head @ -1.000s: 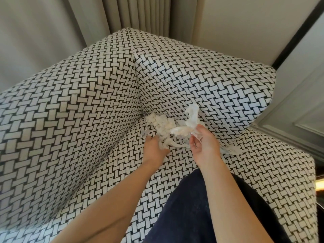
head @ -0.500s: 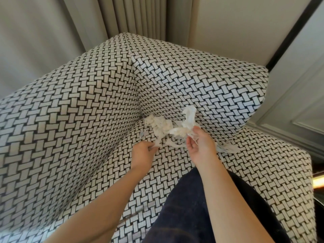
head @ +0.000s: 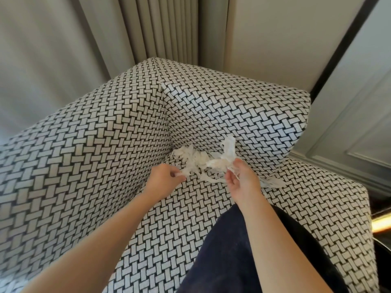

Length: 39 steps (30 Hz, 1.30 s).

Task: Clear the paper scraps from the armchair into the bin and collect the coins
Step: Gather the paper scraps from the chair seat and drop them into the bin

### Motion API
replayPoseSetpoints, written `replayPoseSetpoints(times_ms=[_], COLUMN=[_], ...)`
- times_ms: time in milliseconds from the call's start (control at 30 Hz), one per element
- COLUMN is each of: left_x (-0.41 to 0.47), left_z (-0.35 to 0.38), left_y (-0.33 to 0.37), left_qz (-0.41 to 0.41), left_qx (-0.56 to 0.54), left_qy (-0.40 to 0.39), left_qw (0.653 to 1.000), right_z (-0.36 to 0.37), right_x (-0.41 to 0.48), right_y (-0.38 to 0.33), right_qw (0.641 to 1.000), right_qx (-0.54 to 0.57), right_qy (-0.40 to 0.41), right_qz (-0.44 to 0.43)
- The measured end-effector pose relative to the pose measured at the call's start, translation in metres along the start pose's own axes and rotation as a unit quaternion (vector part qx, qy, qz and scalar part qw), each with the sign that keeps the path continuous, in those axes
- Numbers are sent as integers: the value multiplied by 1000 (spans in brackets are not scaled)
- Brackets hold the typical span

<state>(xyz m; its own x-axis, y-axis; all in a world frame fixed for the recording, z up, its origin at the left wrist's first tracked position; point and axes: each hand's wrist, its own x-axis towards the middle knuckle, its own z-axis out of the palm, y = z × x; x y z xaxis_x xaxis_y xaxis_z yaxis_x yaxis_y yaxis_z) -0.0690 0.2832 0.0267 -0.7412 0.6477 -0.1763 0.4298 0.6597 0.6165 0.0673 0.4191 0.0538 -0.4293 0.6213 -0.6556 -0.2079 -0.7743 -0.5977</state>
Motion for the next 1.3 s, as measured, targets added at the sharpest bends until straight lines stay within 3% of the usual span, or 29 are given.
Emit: replayPoseSetpoints(times_ms=[233, 467, 600, 900, 1133, 1300], left_x=[-3, -15, -18, -36, -55, -65], left_z=[-39, -60, -44, 52, 146, 206], left_y=[36, 105, 153, 238, 280, 297], left_qz=[85, 193, 257, 333, 305, 274], left_qx=[114, 172, 166, 37, -48, -76], left_qy=[-76, -109, -118, -181, -252, -304], left_qw=[987, 960, 945, 925, 917, 910], right_z=[-7, -41, -93, -224, -315, -344], right_x=[-9, -25, -37, -58, -49, -40], right_y=[-12, -42, -72, -121, -116, -115], right_qw=[996, 987, 986, 971, 941, 916], right_qx=[25, -37, -38, -12, 67, 131], right_qy=[-36, -85, -35, 97, 244, 289], right_qz=[-82, -130, -161, -217, -224, -244])
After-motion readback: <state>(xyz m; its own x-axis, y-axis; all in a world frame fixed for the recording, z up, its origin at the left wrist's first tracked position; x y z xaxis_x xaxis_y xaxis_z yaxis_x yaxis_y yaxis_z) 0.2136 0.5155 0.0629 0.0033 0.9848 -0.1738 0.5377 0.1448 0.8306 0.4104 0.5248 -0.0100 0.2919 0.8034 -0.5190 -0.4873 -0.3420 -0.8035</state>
